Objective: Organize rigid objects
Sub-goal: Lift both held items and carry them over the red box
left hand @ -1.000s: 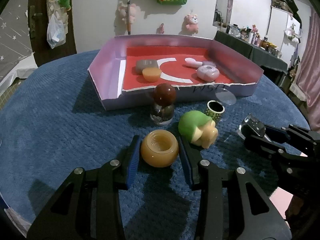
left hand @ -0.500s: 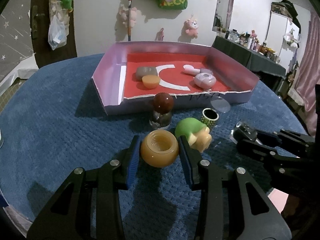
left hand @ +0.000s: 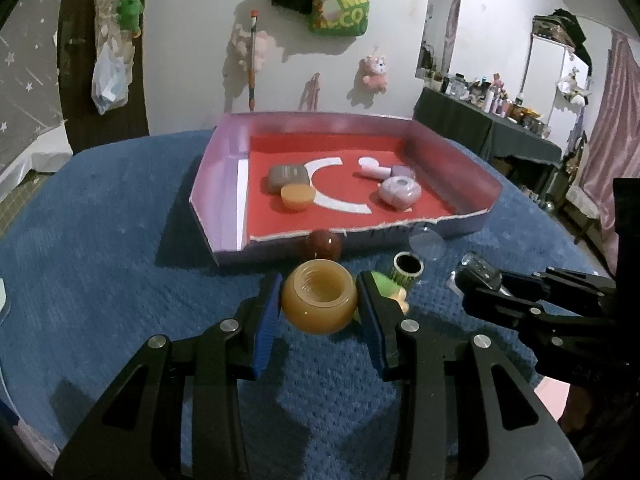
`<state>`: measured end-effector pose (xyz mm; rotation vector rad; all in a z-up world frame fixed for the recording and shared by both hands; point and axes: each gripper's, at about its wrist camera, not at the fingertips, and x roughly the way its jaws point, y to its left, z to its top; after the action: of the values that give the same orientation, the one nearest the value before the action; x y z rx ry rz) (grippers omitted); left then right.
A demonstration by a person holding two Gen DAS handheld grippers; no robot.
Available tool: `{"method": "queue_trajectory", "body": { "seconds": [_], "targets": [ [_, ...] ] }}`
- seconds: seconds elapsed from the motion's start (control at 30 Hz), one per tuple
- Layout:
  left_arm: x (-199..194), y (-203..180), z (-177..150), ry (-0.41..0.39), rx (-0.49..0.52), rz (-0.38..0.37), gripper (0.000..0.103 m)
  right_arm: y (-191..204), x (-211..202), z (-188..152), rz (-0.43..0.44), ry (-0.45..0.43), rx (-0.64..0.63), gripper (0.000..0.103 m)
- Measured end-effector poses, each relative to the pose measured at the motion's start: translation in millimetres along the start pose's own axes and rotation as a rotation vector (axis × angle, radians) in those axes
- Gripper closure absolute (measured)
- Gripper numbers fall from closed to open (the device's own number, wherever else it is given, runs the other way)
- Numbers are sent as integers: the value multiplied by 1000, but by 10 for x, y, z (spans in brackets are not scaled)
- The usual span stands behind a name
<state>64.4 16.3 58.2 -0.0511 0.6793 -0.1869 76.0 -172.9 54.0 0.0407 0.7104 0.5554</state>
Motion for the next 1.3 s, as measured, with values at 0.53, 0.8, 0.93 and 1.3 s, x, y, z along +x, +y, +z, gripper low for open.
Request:
{"method": "queue_trajectory", "body": {
  "seconds": [0.53, 0.8, 0.93, 1.3],
  "targets": [
    [92, -16, 351, -19, 66, -25, 67, -103, -26, 335, 15, -9, -19, 65],
    [272, -47, 528, 5, 94, -24, 67, -234, 34, 548, 51, 9, -14, 65],
    [365, -36, 600, 17, 89, -32, 67, -299, 86, 657, 34, 18, -26, 65],
    [666, 0, 737, 60, 106, -20, 67, -492, 415, 912, 8, 99, -36, 65]
  ]
}}
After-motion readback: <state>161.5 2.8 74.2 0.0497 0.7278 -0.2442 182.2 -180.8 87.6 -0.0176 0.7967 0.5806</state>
